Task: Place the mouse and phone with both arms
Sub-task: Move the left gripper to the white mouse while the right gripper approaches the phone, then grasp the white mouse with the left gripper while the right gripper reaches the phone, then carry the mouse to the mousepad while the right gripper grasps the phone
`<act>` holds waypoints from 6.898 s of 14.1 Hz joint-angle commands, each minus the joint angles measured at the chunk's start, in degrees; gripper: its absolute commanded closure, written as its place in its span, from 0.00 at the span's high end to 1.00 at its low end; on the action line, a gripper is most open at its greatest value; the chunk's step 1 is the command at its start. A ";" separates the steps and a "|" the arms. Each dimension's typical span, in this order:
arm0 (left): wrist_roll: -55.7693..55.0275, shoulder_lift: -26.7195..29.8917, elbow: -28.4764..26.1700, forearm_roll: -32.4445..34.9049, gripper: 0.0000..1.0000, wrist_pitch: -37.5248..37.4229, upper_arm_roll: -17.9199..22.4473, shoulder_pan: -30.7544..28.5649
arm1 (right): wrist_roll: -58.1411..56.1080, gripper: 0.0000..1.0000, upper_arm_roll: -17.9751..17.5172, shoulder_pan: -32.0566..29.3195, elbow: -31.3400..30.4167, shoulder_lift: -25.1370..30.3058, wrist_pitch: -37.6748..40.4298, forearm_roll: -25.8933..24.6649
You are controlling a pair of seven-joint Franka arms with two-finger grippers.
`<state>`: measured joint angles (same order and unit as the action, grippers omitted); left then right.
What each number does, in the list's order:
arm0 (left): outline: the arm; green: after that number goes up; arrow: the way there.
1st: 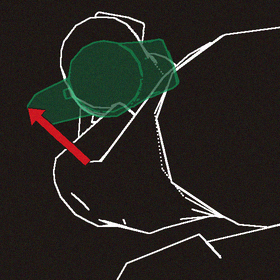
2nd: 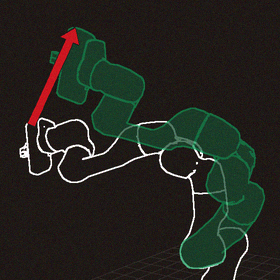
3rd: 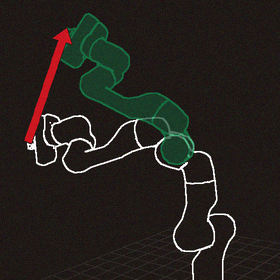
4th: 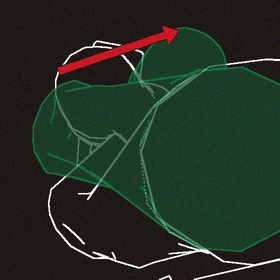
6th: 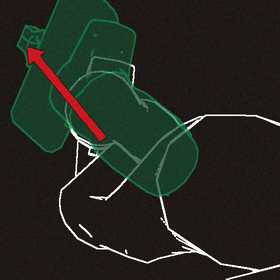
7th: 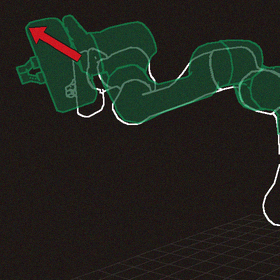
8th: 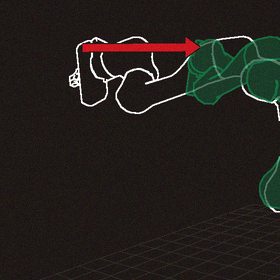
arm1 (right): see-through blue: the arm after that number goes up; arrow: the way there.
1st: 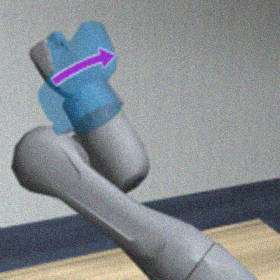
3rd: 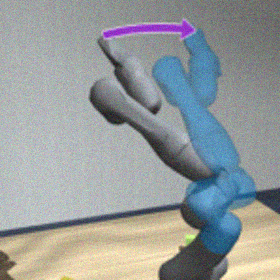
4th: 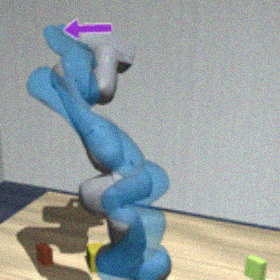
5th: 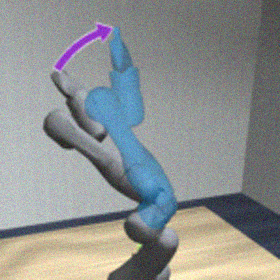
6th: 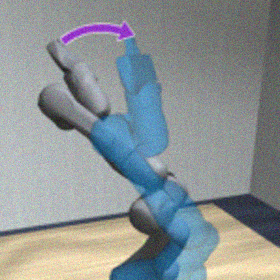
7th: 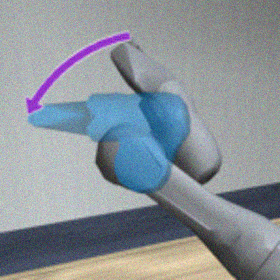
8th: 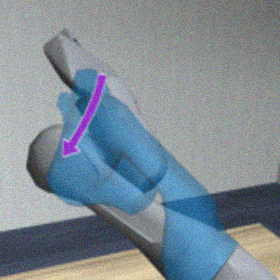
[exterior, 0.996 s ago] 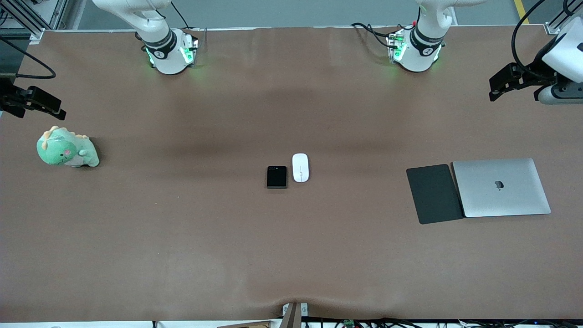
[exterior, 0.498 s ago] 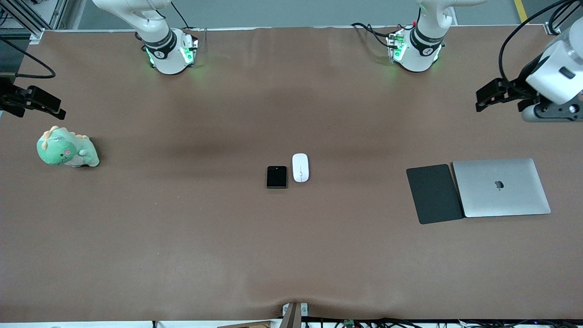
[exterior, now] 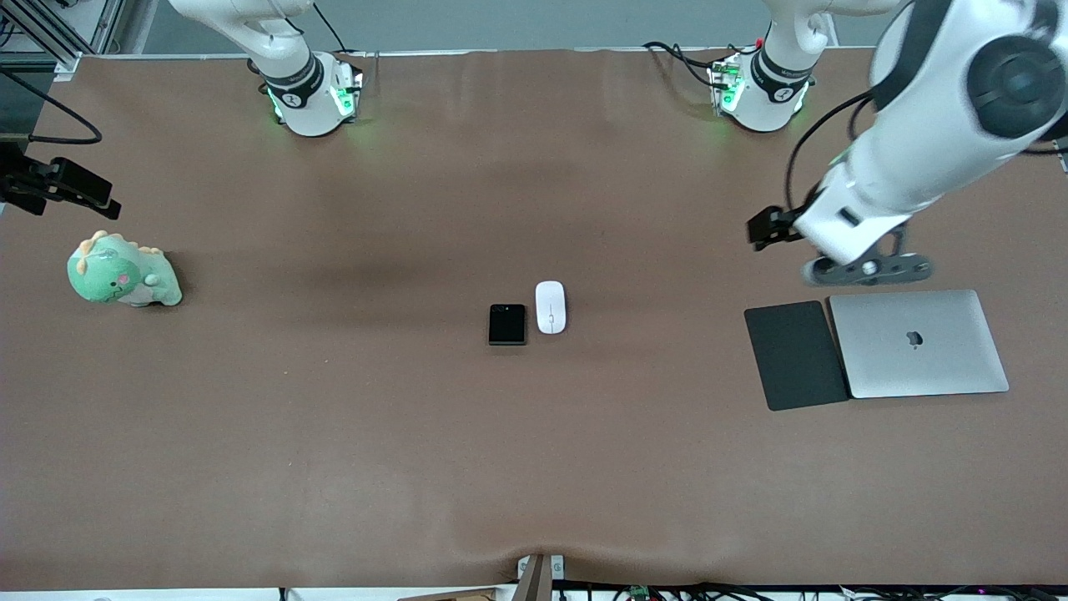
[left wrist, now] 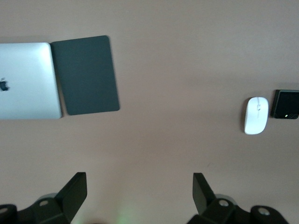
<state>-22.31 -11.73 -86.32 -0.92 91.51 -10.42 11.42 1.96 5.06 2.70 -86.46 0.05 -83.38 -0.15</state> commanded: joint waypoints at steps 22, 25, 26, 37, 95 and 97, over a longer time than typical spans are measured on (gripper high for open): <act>-18.11 -25.53 2.21 0.83 1.00 28.37 0.66 21.44 | 8.56 1.00 -0.23 5.29 2.17 -10.07 -3.72 0.41; -19.96 -27.73 2.21 1.01 1.00 31.09 0.92 23.19 | 13.76 1.00 -0.23 6.97 3.93 -12.79 -3.72 0.32; -20.84 -28.17 2.21 1.53 1.00 31.88 1.10 23.90 | 15.25 1.00 -0.23 7.49 4.63 -13.76 -3.72 0.32; -24.97 -34.49 2.21 5.66 1.00 39.45 1.45 25.40 | 26.61 1.00 -0.23 14.43 5.60 -20.00 -12.06 0.32; 7.81 -18.68 -21.96 11.99 0.38 46.65 -5.23 -22.76 | 34.96 1.00 -2.43 37.99 3.23 -46.63 -48.54 5.77; 7.20 -19.82 -22.23 13.75 0.38 48.50 -5.23 -24.08 | 34.87 1.00 -2.43 37.99 4.72 -47.95 -48.63 5.68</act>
<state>-14.45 -31.34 -107.54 10.44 137.74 -15.30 -10.96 35.68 2.41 40.41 -84.77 -45.96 -132.26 5.49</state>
